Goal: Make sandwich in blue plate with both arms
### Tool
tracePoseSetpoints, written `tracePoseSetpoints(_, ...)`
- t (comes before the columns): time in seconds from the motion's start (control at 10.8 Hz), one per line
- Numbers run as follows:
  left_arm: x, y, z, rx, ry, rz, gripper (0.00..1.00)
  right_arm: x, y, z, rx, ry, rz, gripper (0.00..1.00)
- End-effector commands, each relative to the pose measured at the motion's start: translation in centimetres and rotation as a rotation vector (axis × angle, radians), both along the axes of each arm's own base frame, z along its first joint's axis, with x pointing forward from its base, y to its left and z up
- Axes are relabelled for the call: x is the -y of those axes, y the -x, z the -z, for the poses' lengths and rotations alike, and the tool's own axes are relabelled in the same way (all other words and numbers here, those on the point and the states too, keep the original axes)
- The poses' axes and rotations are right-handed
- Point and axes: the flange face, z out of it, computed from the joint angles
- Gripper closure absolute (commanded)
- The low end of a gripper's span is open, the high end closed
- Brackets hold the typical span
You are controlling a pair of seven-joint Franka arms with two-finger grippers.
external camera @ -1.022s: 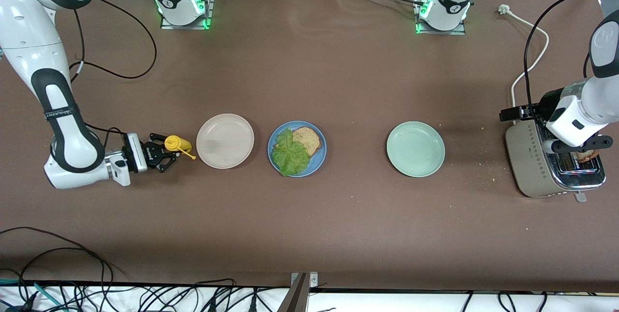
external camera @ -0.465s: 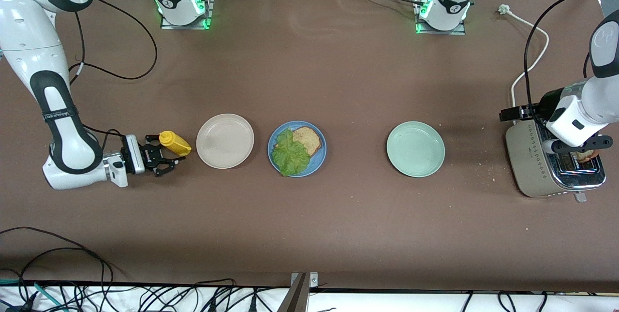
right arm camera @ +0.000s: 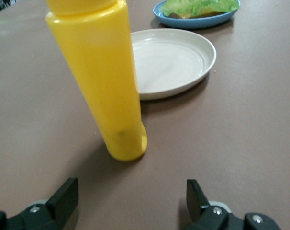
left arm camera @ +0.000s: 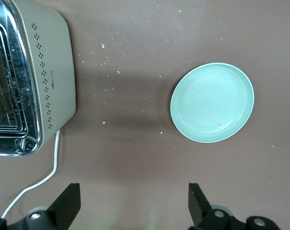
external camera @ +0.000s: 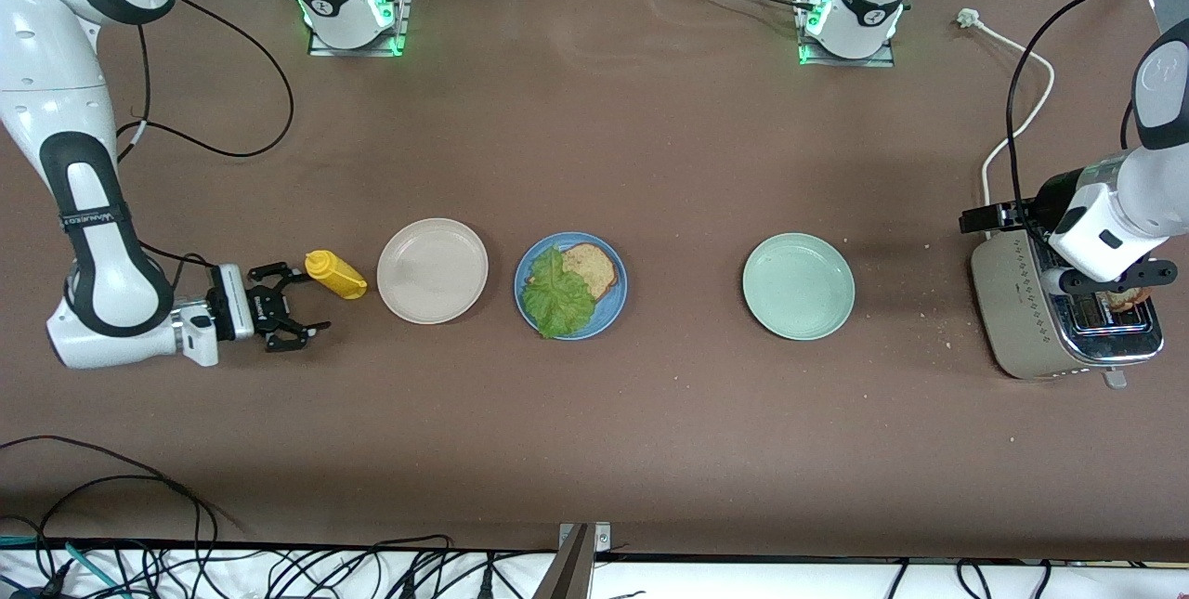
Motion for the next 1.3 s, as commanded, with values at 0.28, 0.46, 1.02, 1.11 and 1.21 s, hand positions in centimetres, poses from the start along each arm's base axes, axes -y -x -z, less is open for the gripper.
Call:
tracePoseSetpoints(0.28, -0.3, 0.1, -0.3, 0.003, -0.022, 0.023, 0.01, 2.9, -2.8, -10.2, 0.126, 0.192, -0.036, 0.00)
tracePoseSetpoints(0.46, -0.3, 0.1, -0.3, 0.003, -0.022, 0.023, 0.01, 2.0, -2.8, -14.0, 0.095, 0.291, 0.005, 0.00)
tracePoseSetpoints(1.02, -0.3, 0.1, -0.2, 0.002, -0.021, 0.023, 0.01, -0.8, -1.9, -23.3, -0.066, 0.540, 0.274, 0.00)
tracePoseSetpoints(1.11, -0.3, 0.1, -0.3, 0.003, -0.022, 0.023, 0.01, -1.0, -1.8, -25.0, -0.094, 0.573, 0.344, 0.00)
tracePoseSetpoints(1.21, -0.3, 0.1, -0.2, 0.002, -0.021, 0.025, 0.01, -2.1, -1.8, -27.2, -0.097, 0.602, 0.398, 0.00)
